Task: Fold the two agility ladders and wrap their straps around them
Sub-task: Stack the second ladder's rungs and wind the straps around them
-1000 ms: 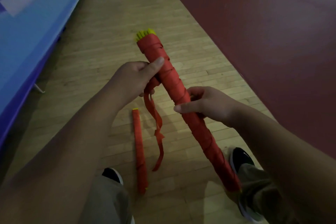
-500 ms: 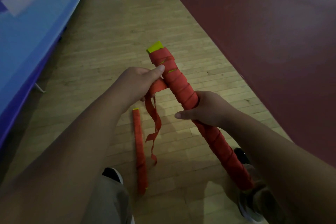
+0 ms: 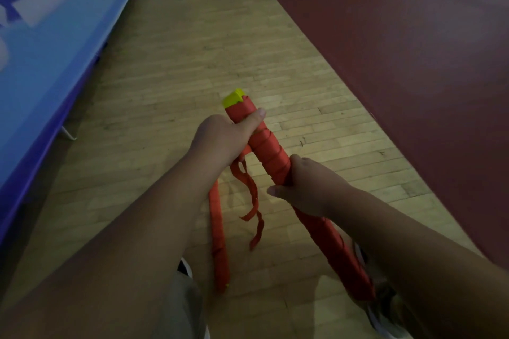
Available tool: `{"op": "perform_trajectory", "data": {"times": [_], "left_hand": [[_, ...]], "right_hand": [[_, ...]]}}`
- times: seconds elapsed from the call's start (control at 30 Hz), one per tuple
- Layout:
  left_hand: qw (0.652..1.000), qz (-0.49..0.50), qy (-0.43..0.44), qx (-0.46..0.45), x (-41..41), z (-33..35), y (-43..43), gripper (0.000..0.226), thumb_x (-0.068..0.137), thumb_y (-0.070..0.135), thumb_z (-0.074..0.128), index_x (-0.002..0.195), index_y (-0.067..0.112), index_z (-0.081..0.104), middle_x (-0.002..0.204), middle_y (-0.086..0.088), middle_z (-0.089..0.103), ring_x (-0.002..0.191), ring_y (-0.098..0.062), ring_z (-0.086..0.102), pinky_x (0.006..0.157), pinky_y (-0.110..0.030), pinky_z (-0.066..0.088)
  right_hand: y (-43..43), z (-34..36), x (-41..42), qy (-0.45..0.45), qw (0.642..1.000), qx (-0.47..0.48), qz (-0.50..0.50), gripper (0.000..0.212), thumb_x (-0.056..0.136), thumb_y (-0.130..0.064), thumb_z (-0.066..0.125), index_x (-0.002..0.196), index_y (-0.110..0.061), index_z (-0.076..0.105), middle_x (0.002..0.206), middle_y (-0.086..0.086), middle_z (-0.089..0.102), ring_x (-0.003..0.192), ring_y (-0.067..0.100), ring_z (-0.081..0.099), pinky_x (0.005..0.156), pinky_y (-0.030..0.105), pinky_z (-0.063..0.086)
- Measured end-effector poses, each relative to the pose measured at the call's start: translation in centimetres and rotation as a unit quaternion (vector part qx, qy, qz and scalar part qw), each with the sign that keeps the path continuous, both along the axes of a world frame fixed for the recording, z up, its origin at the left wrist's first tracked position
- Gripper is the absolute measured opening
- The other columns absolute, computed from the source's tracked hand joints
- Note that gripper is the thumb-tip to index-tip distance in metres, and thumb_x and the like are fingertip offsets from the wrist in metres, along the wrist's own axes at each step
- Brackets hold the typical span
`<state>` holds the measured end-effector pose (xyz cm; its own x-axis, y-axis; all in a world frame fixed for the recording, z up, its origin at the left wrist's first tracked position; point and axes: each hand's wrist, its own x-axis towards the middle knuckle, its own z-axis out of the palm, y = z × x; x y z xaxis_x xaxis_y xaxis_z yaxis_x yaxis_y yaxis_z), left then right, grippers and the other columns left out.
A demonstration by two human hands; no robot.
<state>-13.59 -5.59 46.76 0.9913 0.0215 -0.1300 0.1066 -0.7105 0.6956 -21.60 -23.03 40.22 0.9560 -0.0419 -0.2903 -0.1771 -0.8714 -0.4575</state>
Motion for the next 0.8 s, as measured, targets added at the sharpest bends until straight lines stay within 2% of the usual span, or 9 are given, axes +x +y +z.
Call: {"op": "perform_trajectory", "data": {"times": [0.1,0.23,0.3,0.4,0.43,0.5,0.6,0.67,0.8], "left_hand": [[0.999,0.014,-0.008,-0.036,0.2,0.5,-0.1,0.071,0.086,0.079,0.066,0.079,0.009,0.079,0.068,-0.007,0.077,0.064,-0.022,0.074,0.066,-0.035,0.057],[0.997,-0.003,-0.035,-0.071,0.3,1.5,0.0,0.066,0.09,0.072,0.065,0.076,0.009,0.079,0.059,0.0,0.074,0.061,-0.019,0.072,0.066,-0.034,0.056],[0.995,-0.011,-0.047,-0.092,0.6,1.9,0.4,0.066,0.092,0.072,0.062,0.076,0.011,0.08,0.063,-0.002,0.076,0.069,-0.024,0.076,0.078,-0.041,0.061],[0.991,-0.003,-0.047,-0.126,1.2,1.9,1.2,0.065,0.094,0.071,0.059,0.078,0.012,0.081,0.071,-0.004,0.079,0.077,-0.026,0.079,0.089,-0.048,0.064],[0.99,-0.002,-0.042,-0.134,1.4,1.8,1.4,0.064,0.093,0.072,0.059,0.08,0.013,0.081,0.072,-0.003,0.079,0.077,-0.025,0.079,0.091,-0.049,0.064],[0.988,-0.011,-0.029,-0.153,1.7,1.5,1.7,0.063,0.093,0.073,0.059,0.084,0.015,0.083,0.075,-0.002,0.08,0.08,-0.024,0.079,0.093,-0.05,0.064],[0.978,-0.048,-0.012,-0.205,2.1,1.2,2.1,0.057,0.095,0.068,0.063,0.088,0.015,0.083,0.079,-0.001,0.079,0.081,-0.024,0.077,0.086,-0.049,0.066],[0.974,-0.08,-0.007,-0.211,2.2,1.0,2.2,0.058,0.095,0.068,0.061,0.091,0.014,0.083,0.079,-0.002,0.077,0.081,-0.023,0.076,0.085,-0.049,0.066],[0.979,-0.111,-0.003,-0.172,2.4,0.7,2.8,0.059,0.101,0.072,0.053,0.089,0.021,0.081,0.077,0.004,0.076,0.082,-0.022,0.075,0.083,-0.047,0.064]], "right_hand": [[-0.1,0.4,0.1,0.011,0.999,0.046,0.01,0.052,0.093,-0.059,0.079,0.129,-0.029,0.056,0.105,-0.007,0.068,0.094,0.016,0.069,0.091,0.045,0.063],[-0.7,2.3,0.4,0.032,0.988,0.153,0.008,0.034,0.095,-0.048,0.081,0.121,-0.034,0.064,0.105,-0.007,0.074,0.095,0.014,0.073,0.089,0.039,0.061],[-1.4,3.5,0.2,0.054,0.974,0.221,0.01,0.033,0.097,-0.052,0.078,0.124,-0.036,0.067,0.109,-0.007,0.077,0.1,0.013,0.075,0.091,0.036,0.06],[-2.3,5.0,-0.4,0.097,0.944,0.314,0.007,0.042,0.1,-0.067,0.065,0.132,-0.041,0.065,0.119,-0.011,0.079,0.107,0.009,0.075,0.089,0.025,0.053],[-2.5,5.1,-0.6,0.108,0.937,0.332,0.009,0.045,0.1,-0.07,0.061,0.134,-0.041,0.065,0.121,-0.011,0.079,0.109,0.01,0.076,0.092,0.026,0.054],[-2.8,5.0,-0.7,0.112,0.93,0.35,0.002,0.047,0.102,-0.068,0.06,0.137,-0.037,0.064,0.123,-0.008,0.081,0.112,0.014,0.078,0.105,0.037,0.057],[-3.0,4.8,-0.5,0.104,0.93,0.354,-0.007,0.038,0.103,-0.057,0.067,0.134,-0.035,0.067,0.122,-0.006,0.082,0.113,0.016,0.079,0.111,0.047,0.057],[-3.0,4.9,-0.7,0.098,0.928,0.36,0.0,0.032,0.102,-0.052,0.07,0.132,-0.04,0.067,0.118,-0.008,0.082,0.11,0.014,0.079,0.108,0.044,0.058],[-2.7,5.0,-1.0,0.079,0.917,0.391,-0.01,0.033,0.101,-0.046,0.075,0.132,-0.044,0.066,0.117,-0.005,0.083,0.104,0.013,0.081,0.088,0.035,0.061]]}}
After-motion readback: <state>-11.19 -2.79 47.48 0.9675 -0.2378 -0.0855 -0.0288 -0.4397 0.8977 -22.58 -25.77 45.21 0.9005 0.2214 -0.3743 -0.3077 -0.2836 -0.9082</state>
